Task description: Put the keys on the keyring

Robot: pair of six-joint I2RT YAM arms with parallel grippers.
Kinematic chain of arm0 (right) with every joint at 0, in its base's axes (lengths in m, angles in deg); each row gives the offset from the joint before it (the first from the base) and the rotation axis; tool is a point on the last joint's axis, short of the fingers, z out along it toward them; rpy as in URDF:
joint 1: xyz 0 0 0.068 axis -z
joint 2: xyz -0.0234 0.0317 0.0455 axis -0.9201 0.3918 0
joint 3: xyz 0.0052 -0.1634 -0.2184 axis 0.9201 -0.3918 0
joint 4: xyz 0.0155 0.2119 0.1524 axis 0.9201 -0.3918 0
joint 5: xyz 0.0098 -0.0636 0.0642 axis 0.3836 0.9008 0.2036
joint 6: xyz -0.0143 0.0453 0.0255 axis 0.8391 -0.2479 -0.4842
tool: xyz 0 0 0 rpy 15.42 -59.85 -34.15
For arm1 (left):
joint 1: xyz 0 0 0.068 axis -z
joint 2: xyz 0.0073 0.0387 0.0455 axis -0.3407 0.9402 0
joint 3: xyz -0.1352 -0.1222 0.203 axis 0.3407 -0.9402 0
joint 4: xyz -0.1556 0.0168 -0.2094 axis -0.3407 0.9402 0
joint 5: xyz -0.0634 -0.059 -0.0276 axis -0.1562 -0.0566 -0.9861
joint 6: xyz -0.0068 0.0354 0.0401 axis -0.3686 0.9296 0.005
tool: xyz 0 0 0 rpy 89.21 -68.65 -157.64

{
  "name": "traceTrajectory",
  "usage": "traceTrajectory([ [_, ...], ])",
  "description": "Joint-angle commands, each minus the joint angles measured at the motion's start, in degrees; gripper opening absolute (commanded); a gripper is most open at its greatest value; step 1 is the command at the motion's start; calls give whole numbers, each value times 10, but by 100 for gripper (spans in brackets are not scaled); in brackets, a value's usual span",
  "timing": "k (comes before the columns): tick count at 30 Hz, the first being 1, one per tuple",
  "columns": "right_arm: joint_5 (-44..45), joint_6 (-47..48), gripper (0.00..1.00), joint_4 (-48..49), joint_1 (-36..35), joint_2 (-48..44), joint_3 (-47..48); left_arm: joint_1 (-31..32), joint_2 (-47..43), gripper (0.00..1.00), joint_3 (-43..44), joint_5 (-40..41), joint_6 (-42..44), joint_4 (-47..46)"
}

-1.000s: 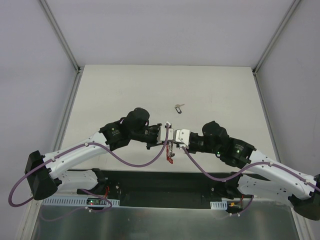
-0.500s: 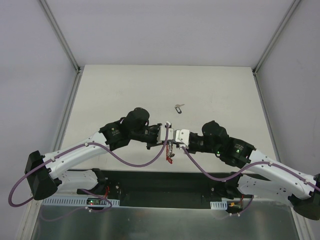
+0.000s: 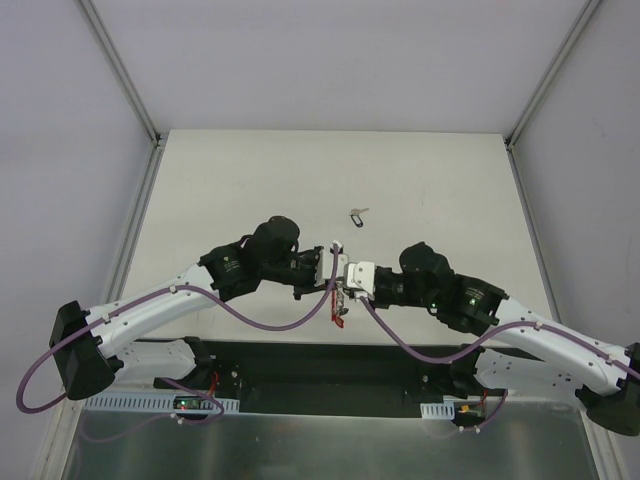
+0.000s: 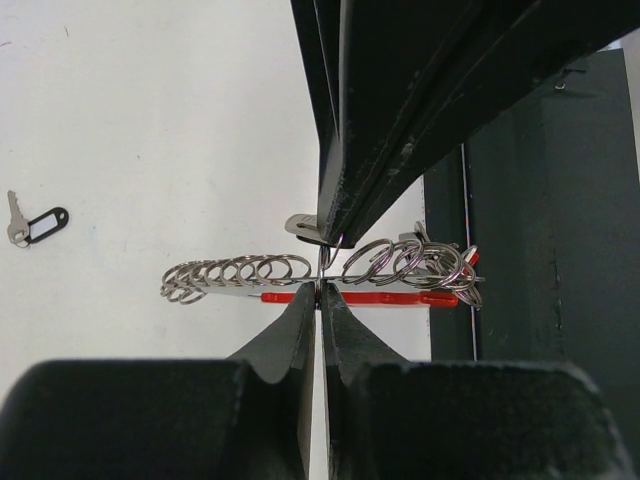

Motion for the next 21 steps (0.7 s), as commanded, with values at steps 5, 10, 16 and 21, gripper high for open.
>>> traceTrajectory([
  [5, -14, 11, 1, 17, -17, 17, 21, 17, -3, 0, 28, -9, -21, -67],
  [10, 5, 22, 2, 6, -29, 29, 28, 18, -2, 0, 30, 15, -45, -67],
  [16, 41, 38, 2, -10, -51, 41, 35, 18, -3, 0, 37, 34, -87, -67],
  [21, 68, 48, 2, -18, -63, 41, 36, 18, -9, 0, 36, 63, -112, -67],
])
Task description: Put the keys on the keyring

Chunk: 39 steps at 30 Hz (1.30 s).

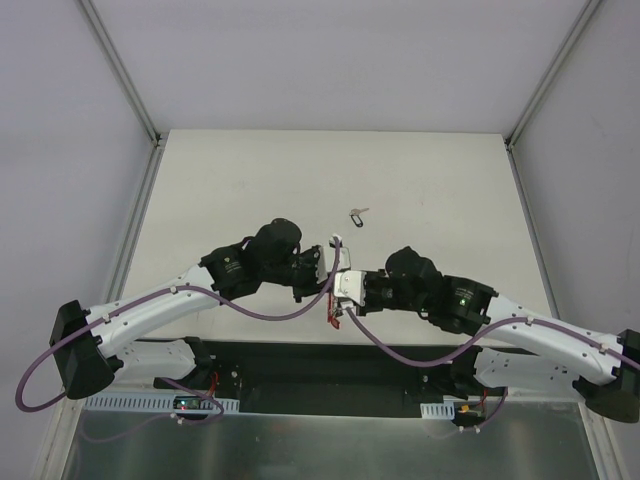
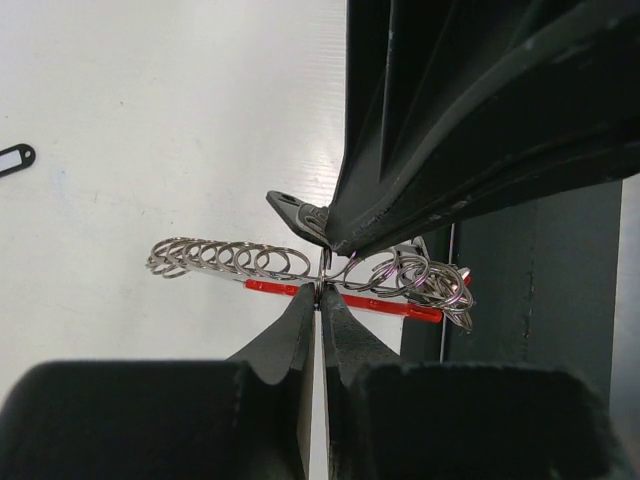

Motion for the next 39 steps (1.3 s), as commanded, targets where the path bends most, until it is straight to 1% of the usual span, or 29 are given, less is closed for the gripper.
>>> traceTrajectory([
  [1, 16, 16, 2, -8, -19, 6, 19, 11, -14, 0, 35, 26, -47, -86],
  [3, 22, 19, 2, -9, -22, 2, 16, 10, -19, 0, 34, 50, -56, -86],
  [7, 31, 25, 2, -7, -28, 2, 14, 9, -26, 0, 36, 73, -81, -87],
  [14, 73, 36, 2, -12, -45, 15, 15, 3, -39, 0, 36, 83, -113, -86],
  [17, 76, 39, 2, -12, -51, 20, 16, -1, -48, 0, 35, 88, -126, -87],
  [18, 95, 38, 2, -12, -51, 21, 16, -2, -49, 0, 34, 92, -134, -87],
  [22, 106, 29, 1, 2, -51, 18, 13, -3, -66, 0, 23, 108, -145, -95],
  [25, 116, 19, 1, 26, -50, 9, 3, -4, -88, 0, -6, 126, -148, -125],
  [30, 128, 5, 1, 40, -47, -9, 6, -4, -131, 0, -75, 118, -148, -194],
  [31, 131, 5, 1, 39, -47, -10, 9, -4, -144, 3, -86, 117, -149, -206],
  [33, 132, 6, 1, 32, -47, -13, 22, -5, -154, 14, -109, 110, -150, -230],
  [35, 128, 10, 1, 19, -47, -13, 34, -4, -166, 19, -126, 103, -152, -244],
  [36, 128, 14, 1, 15, -47, -11, 45, -4, -168, 26, -132, 100, -151, -249],
  [39, 119, 25, 1, -9, -46, -7, 62, -5, -182, 37, -153, 91, -146, -266],
])
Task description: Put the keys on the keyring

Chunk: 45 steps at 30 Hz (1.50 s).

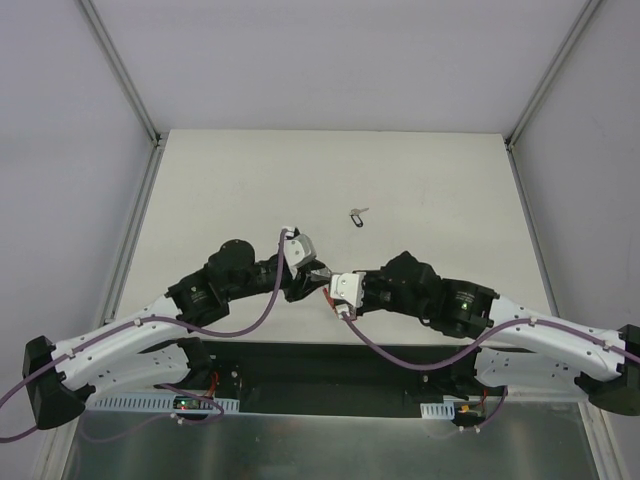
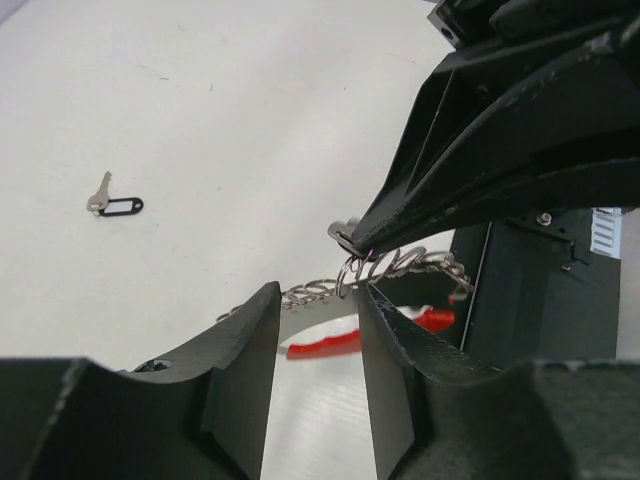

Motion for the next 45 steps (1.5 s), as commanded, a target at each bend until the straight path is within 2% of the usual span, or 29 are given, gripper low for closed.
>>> traceTrajectory([
  [1, -1, 10, 1, -26, -3, -2, 63, -6, -24, 38, -27, -11, 2, -74],
  [8, -12, 33, 1, -98, -2, 21, 118, -28, -12, 41, -34, -44, 29, -91],
  [16, -24, 39, 1, -131, -3, 43, 151, -98, 4, 44, -17, -209, 58, -92],
  [23, -33, 42, 1, -132, -4, 47, 157, -104, 23, 44, -2, -315, 97, -79],
  [27, -32, 41, 1, -132, -3, 46, 157, -104, 54, 41, 11, -335, 95, -77],
  [37, -52, 37, 1, -121, -7, 37, 148, -104, 91, 32, 38, -324, 93, -76],
  [40, -52, 36, 1, -119, -7, 37, 147, -103, 98, 27, 43, -334, 88, -76],
  [44, -46, 35, 1, -116, -7, 36, 144, -103, 104, 16, 40, -335, 79, -71],
  [45, -42, 35, 1, -116, -7, 34, 143, -102, 103, 10, 39, -335, 79, -70],
])
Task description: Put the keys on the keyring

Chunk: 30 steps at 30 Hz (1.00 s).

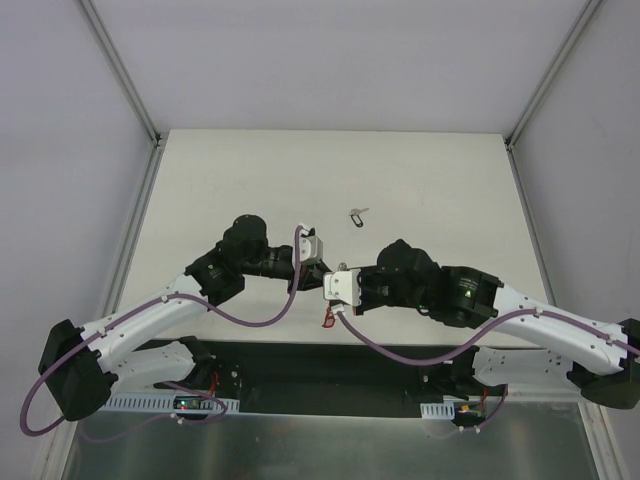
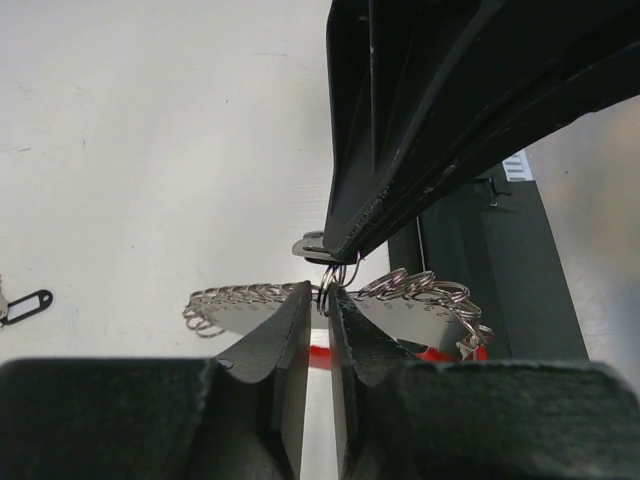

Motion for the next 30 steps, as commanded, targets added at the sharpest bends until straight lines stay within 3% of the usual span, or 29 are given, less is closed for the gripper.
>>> traceTrajectory([
  [1, 1, 2, 1, 28, -4, -15, 15, -1, 0, 7, 17, -20, -4, -12],
  [3, 19, 1, 1, 28, -3, -18, 14, -1, -7, 0, 12, -14, -7, -8],
  [15, 34, -22, 1, -4, -4, -39, -14, -1, -75, 0, -10, 170, -95, -25],
  [30, 20, -32, 1, 65, -6, -6, -37, -1, -116, 0, -77, 175, -208, -199],
])
